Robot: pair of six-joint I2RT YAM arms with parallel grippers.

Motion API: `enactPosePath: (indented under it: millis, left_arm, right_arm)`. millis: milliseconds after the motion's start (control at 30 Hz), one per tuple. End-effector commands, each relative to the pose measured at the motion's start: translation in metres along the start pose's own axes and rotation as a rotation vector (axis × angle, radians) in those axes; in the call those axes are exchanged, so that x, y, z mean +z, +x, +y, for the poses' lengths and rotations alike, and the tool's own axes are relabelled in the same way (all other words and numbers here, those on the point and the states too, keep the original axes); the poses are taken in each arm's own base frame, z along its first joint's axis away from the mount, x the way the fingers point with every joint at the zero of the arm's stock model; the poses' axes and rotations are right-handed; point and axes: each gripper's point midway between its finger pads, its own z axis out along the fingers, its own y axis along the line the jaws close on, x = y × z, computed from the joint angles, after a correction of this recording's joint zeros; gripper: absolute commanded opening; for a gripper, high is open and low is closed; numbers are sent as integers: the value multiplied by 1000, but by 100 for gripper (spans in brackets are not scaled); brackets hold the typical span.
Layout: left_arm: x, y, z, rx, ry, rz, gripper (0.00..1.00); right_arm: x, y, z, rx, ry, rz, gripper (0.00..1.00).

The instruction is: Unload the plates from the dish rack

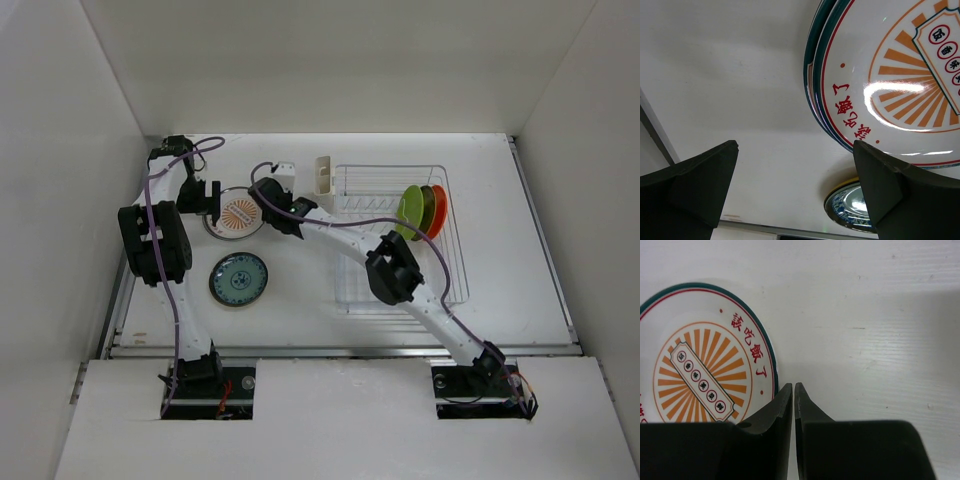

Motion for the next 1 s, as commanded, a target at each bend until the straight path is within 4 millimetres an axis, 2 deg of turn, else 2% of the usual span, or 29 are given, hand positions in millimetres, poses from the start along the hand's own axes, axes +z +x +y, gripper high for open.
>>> enactPosePath:
  millis: [0, 167, 267, 367, 467, 600, 633, 733, 767, 800, 867, 900, 933, 967]
  left_arm:
    - [-9, -2, 5, -15, -22, -16, 100]
    - [-9, -2, 5, -15, -22, -16, 100]
    - [-5, -1, 7, -5, -31, -6, 100]
    - [-5, -1, 7, -5, -31, -6, 100]
    - [-7, 1, 7, -5, -31, -6, 100]
    - [-10, 0, 7, -6, -31, -15, 100]
    - [-10, 0, 7, -6, -31, -15, 100]
    - [-14, -1, 8, -7, -32, -26, 100]
    - [-18, -2, 8, -8, -33, -35, 100]
    - [-18, -2, 8, -8, -33, -35, 100]
    - [-28, -2, 7, -9, -25, -59, 100]
    - [-32, -2, 7, -10, -26, -69, 100]
    - [-40, -1, 6, -10, -17, -79, 100]
    - [-44, 0, 6, -10, -18, -82, 100]
  right_arm:
    - [-5, -7, 29, 26, -82, -37, 11]
    - [-3, 1, 32, 21, -102, -11, 11]
    - [-7, -3, 50, 43, -186, -3, 13]
    - [-11, 1, 58, 41, -212, 4, 14]
    - [-12, -6, 57, 48, -196, -20, 15]
    - [-15, -9, 46, 33, -145, -19, 15]
    - [-13, -7, 39, 25, -115, -23, 15]
    - [-25, -12, 25, 4, -64, -17, 15]
    - [-26, -8, 13, -3, -22, -14, 15]
    - [-42, -29, 13, 13, -24, -43, 15]
    - [-58, -47, 2, 15, 18, -79, 19]
    - [-66, -48, -10, -4, 53, -71, 21]
    - [-89, -78, -14, 19, 69, -125, 24]
    - [-100, -87, -16, 22, 67, -128, 27]
